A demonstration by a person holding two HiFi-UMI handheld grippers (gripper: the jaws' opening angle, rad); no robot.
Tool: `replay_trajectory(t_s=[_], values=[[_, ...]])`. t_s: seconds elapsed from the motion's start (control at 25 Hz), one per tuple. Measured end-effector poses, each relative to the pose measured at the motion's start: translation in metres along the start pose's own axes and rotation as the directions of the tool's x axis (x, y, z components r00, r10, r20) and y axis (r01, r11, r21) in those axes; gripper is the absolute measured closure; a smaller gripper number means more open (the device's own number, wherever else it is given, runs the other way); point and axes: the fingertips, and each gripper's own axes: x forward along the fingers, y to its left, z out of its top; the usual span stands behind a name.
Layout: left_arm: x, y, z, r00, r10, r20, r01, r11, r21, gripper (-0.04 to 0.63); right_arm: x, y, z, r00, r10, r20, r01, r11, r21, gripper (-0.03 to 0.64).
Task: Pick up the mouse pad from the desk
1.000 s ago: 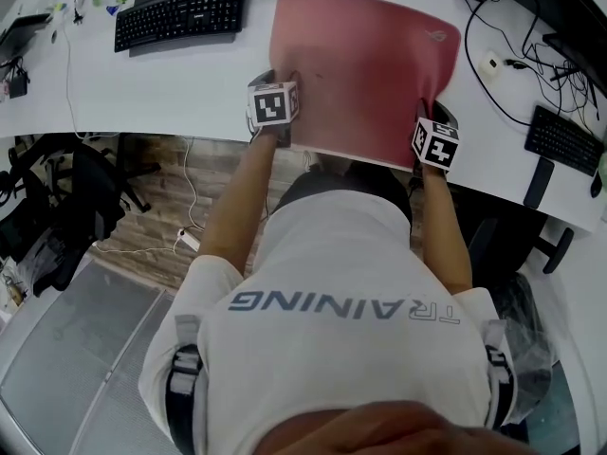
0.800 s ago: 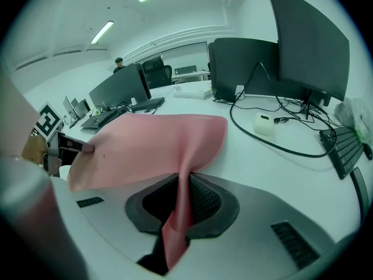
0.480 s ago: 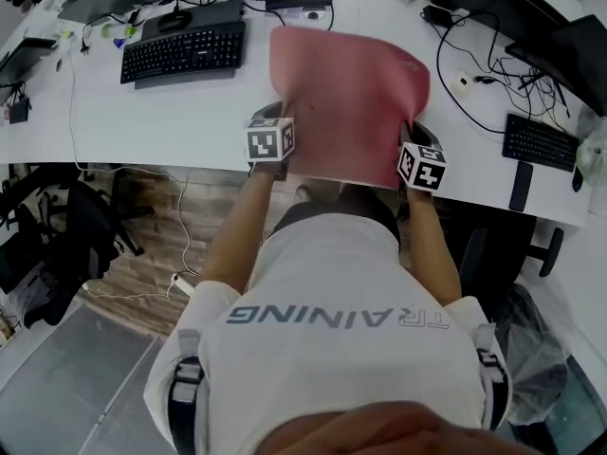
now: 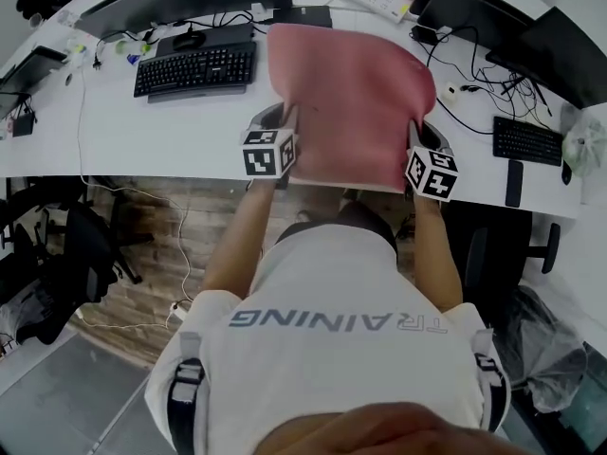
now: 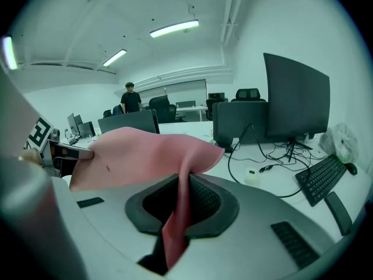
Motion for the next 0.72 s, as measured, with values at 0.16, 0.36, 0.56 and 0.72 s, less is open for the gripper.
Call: replay_trajectory(t_s=[0.16,0.36,0.56,0.72], values=[[-0.023,-0.003,0.028,0.997,-0.016,0.081,0.014,1.000,0.024,0.506,-0.023,0.012,0.031,0.996,-0.010,0.088,0.011,1.000,-0.018,0.555],[-0.058,-0.008,0.057,0.983,-0.034,0.179,0.025,0.998,0.049,0.508,-0.056,0.026,0.064,0.984,-0.018,0.176,0.027,0.999,-0.045,0.555],[-0.101,-0.018,0.093,0.952,-0.055,0.303,0.027,0.995,0.096,0.510,-0.092,0.041,0.104,0.957,-0.020,0.290,0.044,0.996,-0.074,0.555],[-0.138,-0.026,0.123,0.912,-0.069,0.404,0.020,0.992,0.125,0.511,-0.124,0.056,0.136,0.925,-0.013,0.380,0.055,0.994,-0.098,0.555]])
